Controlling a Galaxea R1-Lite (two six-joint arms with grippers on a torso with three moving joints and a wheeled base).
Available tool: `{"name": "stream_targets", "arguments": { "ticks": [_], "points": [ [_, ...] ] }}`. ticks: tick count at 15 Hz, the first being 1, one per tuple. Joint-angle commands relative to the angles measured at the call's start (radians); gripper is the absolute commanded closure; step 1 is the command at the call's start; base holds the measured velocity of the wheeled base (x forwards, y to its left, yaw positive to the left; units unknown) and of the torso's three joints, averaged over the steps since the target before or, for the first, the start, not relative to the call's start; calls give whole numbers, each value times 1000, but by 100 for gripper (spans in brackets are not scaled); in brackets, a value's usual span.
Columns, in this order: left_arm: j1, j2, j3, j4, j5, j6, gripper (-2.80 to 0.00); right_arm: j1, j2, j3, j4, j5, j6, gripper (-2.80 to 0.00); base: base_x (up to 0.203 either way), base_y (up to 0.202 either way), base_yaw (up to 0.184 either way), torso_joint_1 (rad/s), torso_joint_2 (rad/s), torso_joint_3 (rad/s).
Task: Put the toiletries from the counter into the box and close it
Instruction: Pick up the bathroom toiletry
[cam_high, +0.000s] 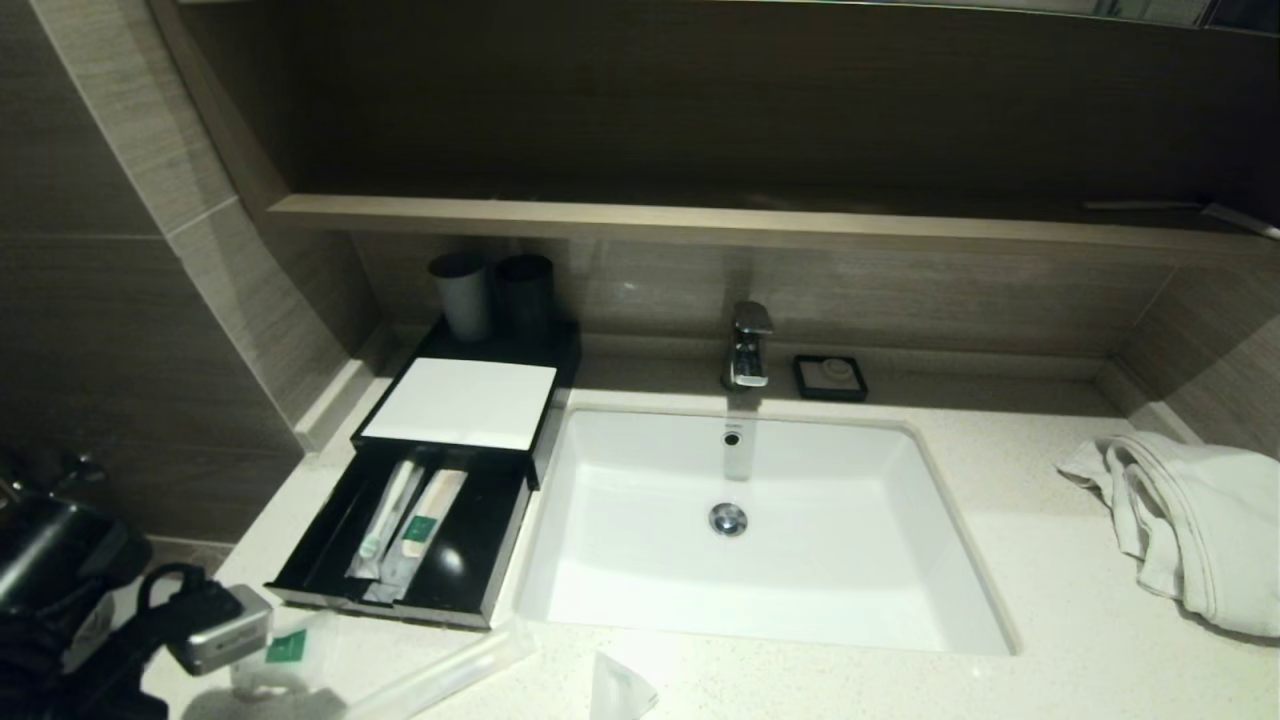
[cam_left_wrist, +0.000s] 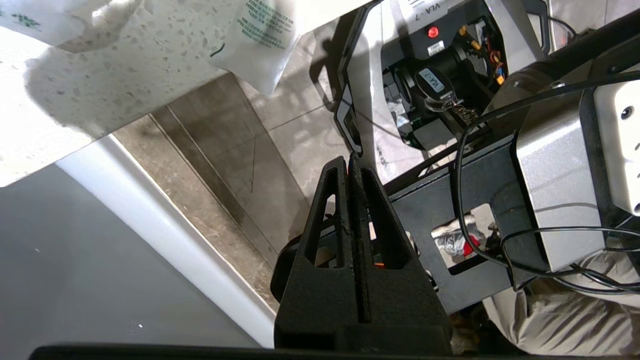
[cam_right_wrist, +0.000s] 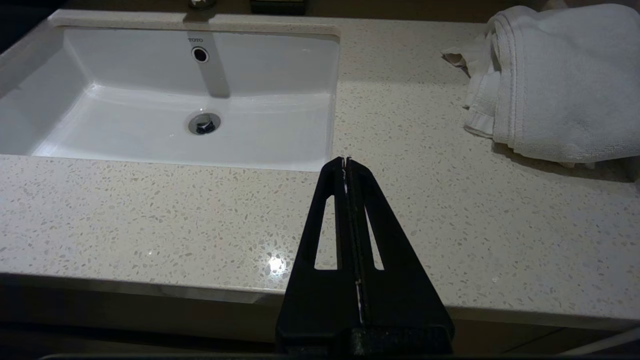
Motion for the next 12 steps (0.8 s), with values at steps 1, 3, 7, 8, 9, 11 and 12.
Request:
{"name": "stream_targets", "arguments": {
  "ticks": [1, 3, 7, 8, 9, 11, 12],
  "points": [
    [0, 41, -1, -3, -1, 6, 0, 0, 0, 0, 0, 1, 0, 0, 0, 0, 0, 0, 0, 0],
    [0, 80, 0, -49, -2, 8, 0, 0, 0, 0, 0, 1, 0, 0, 0, 0, 0, 0, 0, 0],
    [-2, 142, 2, -90, 2, 7, 0, 0, 0, 0, 0, 1, 0, 0, 0, 0, 0, 0, 0, 0],
    [-2, 146, 4, -93, 2, 7, 0, 0, 0, 0, 0, 1, 0, 0, 0, 0, 0, 0, 0, 0],
    [-2, 154, 10, -107, 4, 7, 0, 0, 0, 0, 0, 1, 0, 0, 0, 0, 0, 0, 0, 0],
    [-2, 172, 18, -131, 6, 8, 0, 0, 0, 0, 0, 1, 0, 0, 0, 0, 0, 0, 0, 0],
    [-2, 184, 18, -142, 13, 8, 0, 0, 0, 0, 0, 1, 0, 0, 0, 0, 0, 0, 0, 0]
  ]
}}
